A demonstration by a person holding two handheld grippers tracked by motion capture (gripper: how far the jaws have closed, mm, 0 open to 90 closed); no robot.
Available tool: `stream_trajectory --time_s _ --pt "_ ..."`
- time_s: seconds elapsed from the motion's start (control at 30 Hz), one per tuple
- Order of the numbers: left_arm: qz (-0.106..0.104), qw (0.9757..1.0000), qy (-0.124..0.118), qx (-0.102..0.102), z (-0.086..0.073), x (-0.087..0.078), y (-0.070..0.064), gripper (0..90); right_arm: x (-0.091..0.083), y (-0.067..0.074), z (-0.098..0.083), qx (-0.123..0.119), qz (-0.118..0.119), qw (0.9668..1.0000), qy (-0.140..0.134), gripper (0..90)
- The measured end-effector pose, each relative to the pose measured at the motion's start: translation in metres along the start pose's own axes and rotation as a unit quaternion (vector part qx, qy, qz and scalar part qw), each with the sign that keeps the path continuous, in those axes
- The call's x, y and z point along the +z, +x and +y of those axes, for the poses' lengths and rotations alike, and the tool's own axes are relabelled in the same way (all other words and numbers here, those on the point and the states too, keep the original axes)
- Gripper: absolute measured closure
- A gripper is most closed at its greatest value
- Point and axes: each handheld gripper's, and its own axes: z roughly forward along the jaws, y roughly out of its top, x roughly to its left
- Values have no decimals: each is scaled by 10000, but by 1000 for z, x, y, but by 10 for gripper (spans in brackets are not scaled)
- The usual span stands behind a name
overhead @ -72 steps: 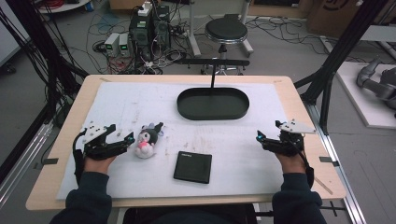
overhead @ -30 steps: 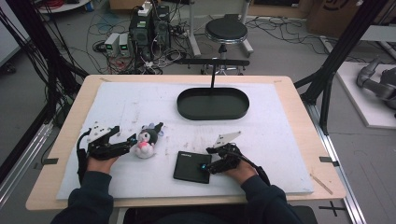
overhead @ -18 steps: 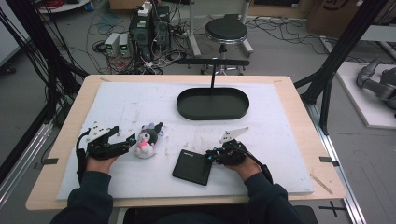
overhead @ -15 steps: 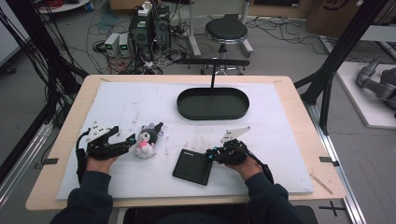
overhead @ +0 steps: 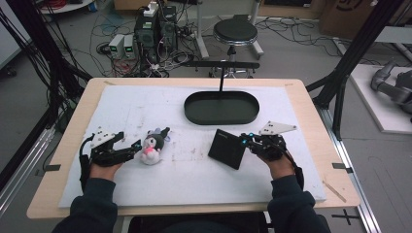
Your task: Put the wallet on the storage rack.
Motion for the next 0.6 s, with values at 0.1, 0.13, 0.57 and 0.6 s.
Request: stream_trajectory --time_s 0.1,0.13,0.57,0.6 --pt "0 10000 26 19 0 0 0 240 -11 -4 2 -6 -312 9994 -129 863" --pt "0 10000 26 19 0 0 0 241 -15 -6 3 -43 -442 9989 -142 864" --pt "-31 10000 6 68 0 1 -2 274 -32 -12 -2 -99 -1203 9920 -365 882" --pt "-25 10000 11 70 0 1 -1 274 -32 -12 -3 -57 -1158 9926 -362 883"
